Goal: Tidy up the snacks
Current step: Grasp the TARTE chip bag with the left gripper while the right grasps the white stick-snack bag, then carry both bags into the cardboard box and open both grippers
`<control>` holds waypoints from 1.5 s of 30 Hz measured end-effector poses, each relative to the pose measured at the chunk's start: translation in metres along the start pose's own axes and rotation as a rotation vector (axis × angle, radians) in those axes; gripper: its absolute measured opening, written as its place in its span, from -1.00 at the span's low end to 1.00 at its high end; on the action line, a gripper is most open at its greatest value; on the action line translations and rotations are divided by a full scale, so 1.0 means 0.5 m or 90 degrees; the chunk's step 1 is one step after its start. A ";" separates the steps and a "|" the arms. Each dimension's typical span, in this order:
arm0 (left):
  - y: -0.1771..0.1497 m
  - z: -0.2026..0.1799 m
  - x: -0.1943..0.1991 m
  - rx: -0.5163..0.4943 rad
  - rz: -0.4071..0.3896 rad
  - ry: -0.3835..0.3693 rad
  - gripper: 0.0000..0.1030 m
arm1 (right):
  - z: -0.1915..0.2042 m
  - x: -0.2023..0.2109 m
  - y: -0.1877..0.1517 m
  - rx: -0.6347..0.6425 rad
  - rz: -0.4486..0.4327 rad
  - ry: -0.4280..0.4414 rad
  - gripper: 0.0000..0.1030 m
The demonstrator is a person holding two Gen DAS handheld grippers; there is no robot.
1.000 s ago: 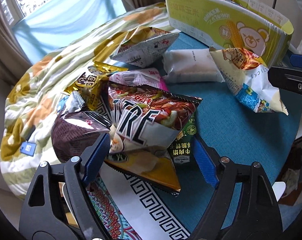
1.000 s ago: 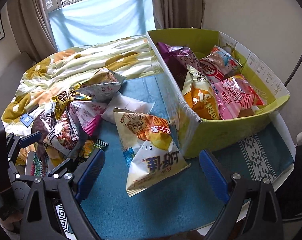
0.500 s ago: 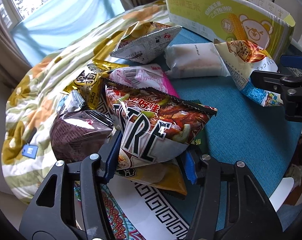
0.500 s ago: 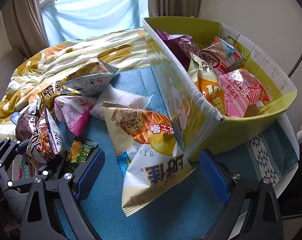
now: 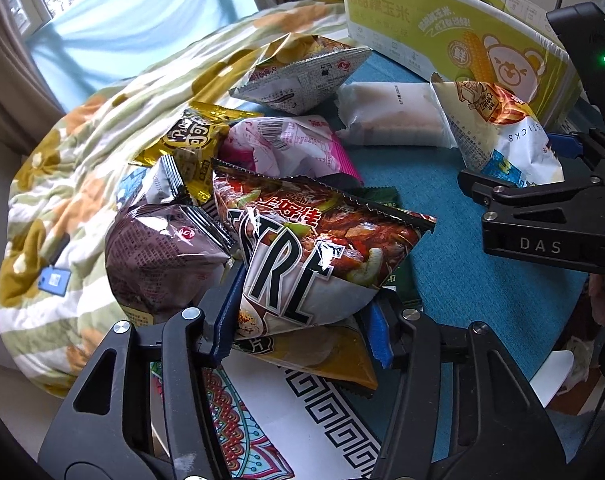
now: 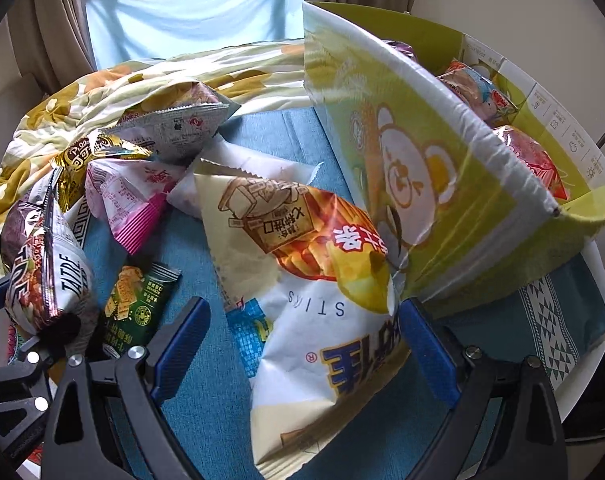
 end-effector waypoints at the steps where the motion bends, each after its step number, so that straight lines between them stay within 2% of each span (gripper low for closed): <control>1: 0.002 0.001 0.001 0.004 -0.001 0.001 -0.04 | 0.002 -0.005 -0.001 0.005 0.002 -0.005 0.83; 4: 0.005 -0.001 0.006 0.015 -0.005 0.000 -0.04 | 0.000 -0.014 -0.001 0.015 0.001 -0.016 0.82; 7: 0.006 -0.009 0.016 0.017 -0.010 -0.002 -0.04 | -0.004 -0.014 -0.001 0.016 0.002 -0.014 0.54; 13: 0.011 -0.031 0.042 0.023 -0.018 -0.002 -0.04 | -0.010 0.006 -0.005 0.019 0.002 0.011 0.25; 14: 0.014 -0.035 0.047 0.027 -0.020 -0.001 -0.04 | -0.010 0.013 -0.004 0.022 -0.002 0.017 0.12; 25: 0.042 -0.049 0.151 0.079 -0.057 0.034 -0.04 | -0.007 0.114 0.019 0.033 -0.034 0.104 0.07; 29: 0.071 -0.054 0.215 0.110 -0.094 0.045 -0.04 | -0.008 0.164 0.037 0.050 -0.049 0.143 0.07; 33: 0.107 -0.080 0.276 0.109 -0.131 0.051 -0.04 | -0.016 0.218 0.060 0.076 -0.061 0.189 0.07; 38: 0.155 -0.121 0.338 0.109 -0.170 0.057 -0.04 | -0.053 0.294 0.098 0.079 -0.101 0.240 0.07; 45: 0.245 -0.214 0.392 0.103 -0.228 0.044 -0.04 | -0.164 0.363 0.147 0.057 -0.152 0.259 0.07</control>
Point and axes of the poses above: each gripper's, at about its wrist camera, not at the fingertips, and x roughly against the way its jaws point, z to its left, y to its top, the point moved 10 cm from there along -x, roughly the way its jaws point, and after that the axes turned 8 degrees about -y, right-handed, at the moved point
